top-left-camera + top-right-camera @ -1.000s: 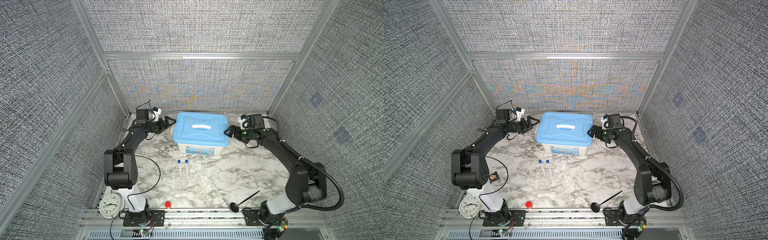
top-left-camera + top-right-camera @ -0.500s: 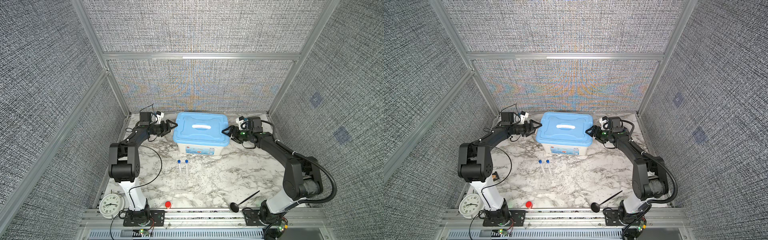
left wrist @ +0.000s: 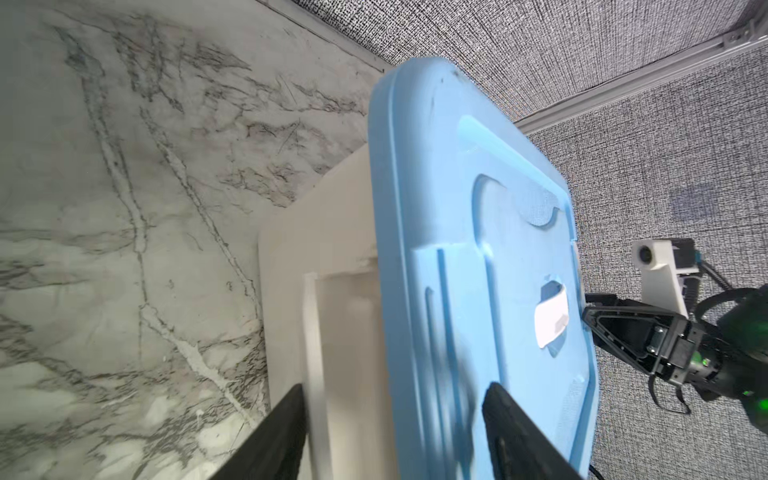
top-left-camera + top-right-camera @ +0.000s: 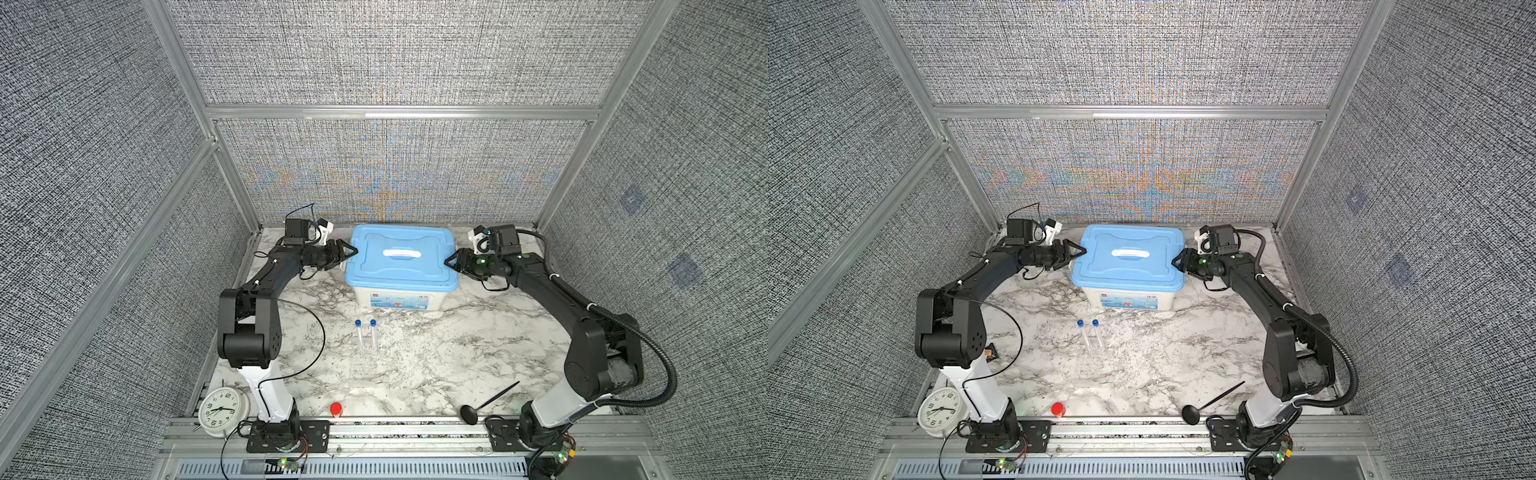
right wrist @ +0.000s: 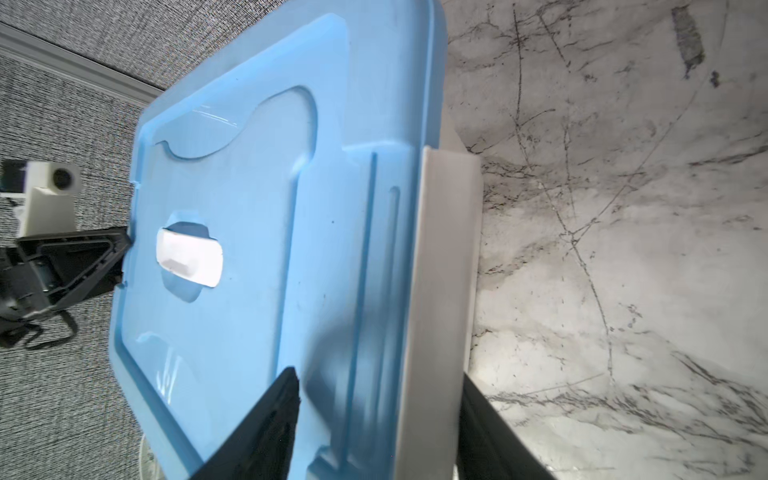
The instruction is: Organize the chemistry lab equipment
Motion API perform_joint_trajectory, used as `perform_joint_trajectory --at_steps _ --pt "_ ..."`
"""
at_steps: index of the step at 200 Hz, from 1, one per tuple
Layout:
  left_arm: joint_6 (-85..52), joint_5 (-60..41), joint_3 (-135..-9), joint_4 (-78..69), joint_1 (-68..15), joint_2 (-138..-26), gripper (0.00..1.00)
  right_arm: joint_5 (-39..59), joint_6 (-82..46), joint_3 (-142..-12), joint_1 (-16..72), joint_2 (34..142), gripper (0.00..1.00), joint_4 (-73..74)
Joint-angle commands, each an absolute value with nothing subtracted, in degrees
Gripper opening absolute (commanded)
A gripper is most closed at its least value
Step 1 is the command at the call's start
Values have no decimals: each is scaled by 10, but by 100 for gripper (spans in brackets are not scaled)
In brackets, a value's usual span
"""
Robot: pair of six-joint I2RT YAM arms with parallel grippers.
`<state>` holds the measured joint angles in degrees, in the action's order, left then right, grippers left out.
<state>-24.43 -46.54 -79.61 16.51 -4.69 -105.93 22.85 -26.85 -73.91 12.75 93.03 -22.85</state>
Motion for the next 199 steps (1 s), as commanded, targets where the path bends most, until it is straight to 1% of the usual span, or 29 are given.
perform_joint_trajectory --at_steps 1,21,61,100,140,199 --pt "-232 -459 -801 167 -51 -1050 64 174 -222 -761 143 932 57 -288" --pt "-213 -433 -806 188 -57 -1041 59 135 -204 -781 158 938 55 -321" --pt "-172 -367 -803 214 -72 -1005 56 67 -173 -822 189 954 52 -373" --pt "-153 -359 -825 247 -84 -1008 54 13 -161 -856 213 976 50 -411" --pt "-149 -358 -845 264 -101 -1019 50 -68 -149 -890 246 1001 48 -456" --pt "-132 -339 -874 296 -121 -1023 49 -79 -154 -894 256 1006 48 -462"
